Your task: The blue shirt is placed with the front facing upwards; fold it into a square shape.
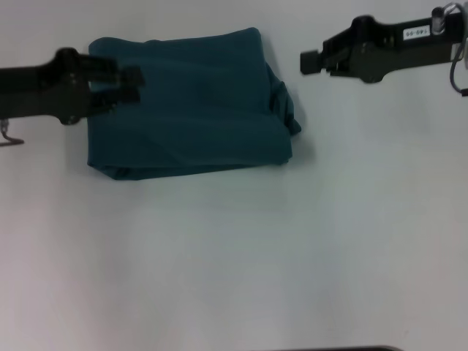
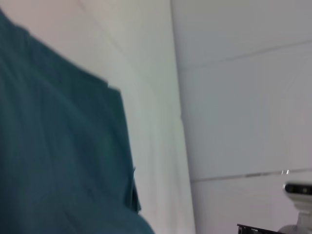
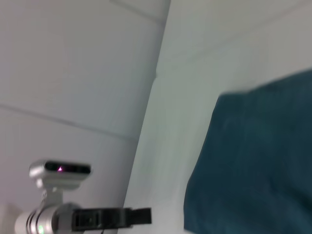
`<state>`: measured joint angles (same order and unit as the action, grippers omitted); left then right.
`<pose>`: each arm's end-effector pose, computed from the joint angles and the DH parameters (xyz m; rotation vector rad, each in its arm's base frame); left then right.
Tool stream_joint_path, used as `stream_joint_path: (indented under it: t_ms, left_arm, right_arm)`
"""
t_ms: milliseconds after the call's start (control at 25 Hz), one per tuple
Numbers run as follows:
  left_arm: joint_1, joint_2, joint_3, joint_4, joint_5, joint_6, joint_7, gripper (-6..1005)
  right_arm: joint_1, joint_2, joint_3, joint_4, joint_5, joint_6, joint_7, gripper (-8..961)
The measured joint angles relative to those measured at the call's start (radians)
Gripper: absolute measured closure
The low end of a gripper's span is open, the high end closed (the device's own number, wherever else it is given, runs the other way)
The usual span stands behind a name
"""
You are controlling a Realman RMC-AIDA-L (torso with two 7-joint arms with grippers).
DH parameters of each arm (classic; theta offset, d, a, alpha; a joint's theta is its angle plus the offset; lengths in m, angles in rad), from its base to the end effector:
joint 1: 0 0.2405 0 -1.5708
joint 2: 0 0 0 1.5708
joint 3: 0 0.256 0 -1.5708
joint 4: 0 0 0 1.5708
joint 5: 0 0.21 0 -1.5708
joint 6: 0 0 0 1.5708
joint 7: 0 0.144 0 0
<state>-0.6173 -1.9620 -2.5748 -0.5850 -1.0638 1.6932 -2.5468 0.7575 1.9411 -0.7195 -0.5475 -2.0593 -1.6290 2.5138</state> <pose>-0.2586 0.3447 0.0428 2.0892 2.0697 0.7960 0.2141 0.3768 0.0281 2.2955 -1.8970 -0.6139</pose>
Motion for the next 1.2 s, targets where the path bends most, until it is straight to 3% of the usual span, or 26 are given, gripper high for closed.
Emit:
stream_joint_path:
  t_ms: [80,160,280,440,520,560,1200]
  left_arm:
    - [-0.010,0.000,0.037,0.010,0.001,-0.007,-0.002,513]
    - [-0.019,-0.005,0.069,0.012,0.001,-0.020,-0.002,595]
    - [-0.028,-0.012,0.123,0.021,0.003,-0.061,-0.002,714]
    - [-0.031,-0.029,0.188,0.029,0.004,-0.129,-0.004,877]
    - [-0.035,-0.034,0.222,0.040,0.004,-0.161,-0.004,962]
    - [-0.036,-0.036,0.232,0.044,0.004,-0.172,-0.004,1004]
    - [-0.095,-0.044,0.289,0.086,0.106,-0.317,-0.029,999]
  right_arm:
    - [0.014,0.002,-0.033,0.021,-0.002,-0.001,0.006,820]
    - [0.024,0.018,-0.076,0.035,-0.003,0.022,0.012,872]
    - [0.030,0.060,-0.111,0.057,-0.003,0.097,0.006,951]
    - [0.037,0.119,-0.141,0.109,-0.004,0.203,-0.014,951]
    - [0.040,0.137,-0.172,0.138,-0.004,0.263,-0.015,950]
    - [0.041,0.141,-0.185,0.151,-0.004,0.288,-0.014,950]
    - [0.022,0.129,-0.207,0.173,-0.012,0.401,0.001,949]
